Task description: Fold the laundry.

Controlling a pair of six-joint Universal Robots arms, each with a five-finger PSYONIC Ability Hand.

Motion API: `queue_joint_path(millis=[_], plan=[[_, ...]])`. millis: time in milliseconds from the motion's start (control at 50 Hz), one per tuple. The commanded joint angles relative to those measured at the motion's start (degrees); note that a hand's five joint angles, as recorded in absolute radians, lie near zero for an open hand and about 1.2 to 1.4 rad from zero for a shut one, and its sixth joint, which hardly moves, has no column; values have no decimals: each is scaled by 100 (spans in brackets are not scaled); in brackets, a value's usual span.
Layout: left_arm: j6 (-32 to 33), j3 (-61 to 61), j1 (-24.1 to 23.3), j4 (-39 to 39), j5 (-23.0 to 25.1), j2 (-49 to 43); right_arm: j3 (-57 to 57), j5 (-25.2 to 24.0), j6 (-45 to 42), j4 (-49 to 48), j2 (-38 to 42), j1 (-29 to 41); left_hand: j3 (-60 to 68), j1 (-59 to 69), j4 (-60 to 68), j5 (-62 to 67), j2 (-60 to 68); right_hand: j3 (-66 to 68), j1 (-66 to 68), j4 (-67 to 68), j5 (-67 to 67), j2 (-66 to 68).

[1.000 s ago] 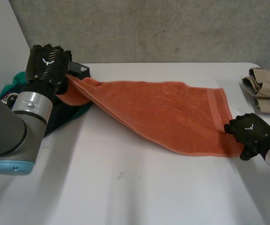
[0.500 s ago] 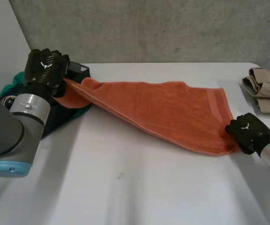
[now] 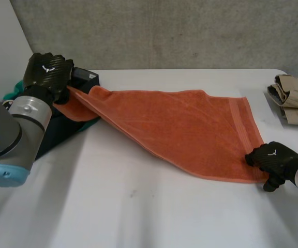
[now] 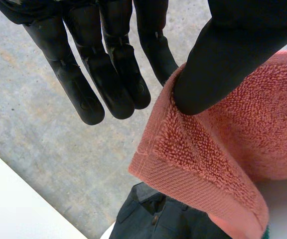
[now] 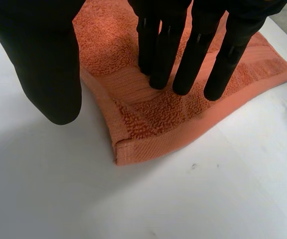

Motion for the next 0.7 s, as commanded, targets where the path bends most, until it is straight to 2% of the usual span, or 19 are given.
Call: queue_joint_path(millis=[20, 180, 300, 440, 480, 500, 620, 700], plan=[[2, 372, -9, -100, -22, -326, 105, -3, 0, -302, 7, -35, 1151, 1467, 1115, 1349, 1133, 518, 686, 587, 709, 481], [-7, 486, -9, -162, -31, -388, 140, 6, 0, -680, 16, -17, 1151, 1467, 1115, 1349, 1133, 972, 1140, 1041, 1162, 935], [-7, 478, -9, -170, -40, -388, 149, 6, 0, -1005, 25, -17, 1151, 1467, 1115, 1349, 1133, 2316, 2484, 2385, 2507, 2279], [-15, 442, -18, -171, -40, -388, 175, 15, 8, -1181, 33, -9, 1151, 1467, 1115, 1349, 1133, 2956, 3124, 3025, 3147, 2919], [-15, 434, -18, -171, -40, -388, 175, 15, 8, -1199, 42, 0, 1151, 1467, 1115, 1349, 1133, 3443, 3611, 3512, 3633, 3405], [-15, 416, -18, -171, -40, -388, 175, 15, 8, -1234, 42, 0, 1151, 1467, 1115, 1349, 1133, 4172, 4340, 4241, 4363, 4135], [11, 302, -36, -363, -40, -300, 140, 67, 263, -1287, -2, 0, 1151, 1467, 1115, 1349, 1133, 4179, 4347, 4249, 4370, 4142], [46, 161, -36, -960, -40, -63, 61, 190, 720, -1155, -457, -9, 1151, 1467, 1115, 1349, 1133, 4179, 4347, 4249, 4370, 4142]])
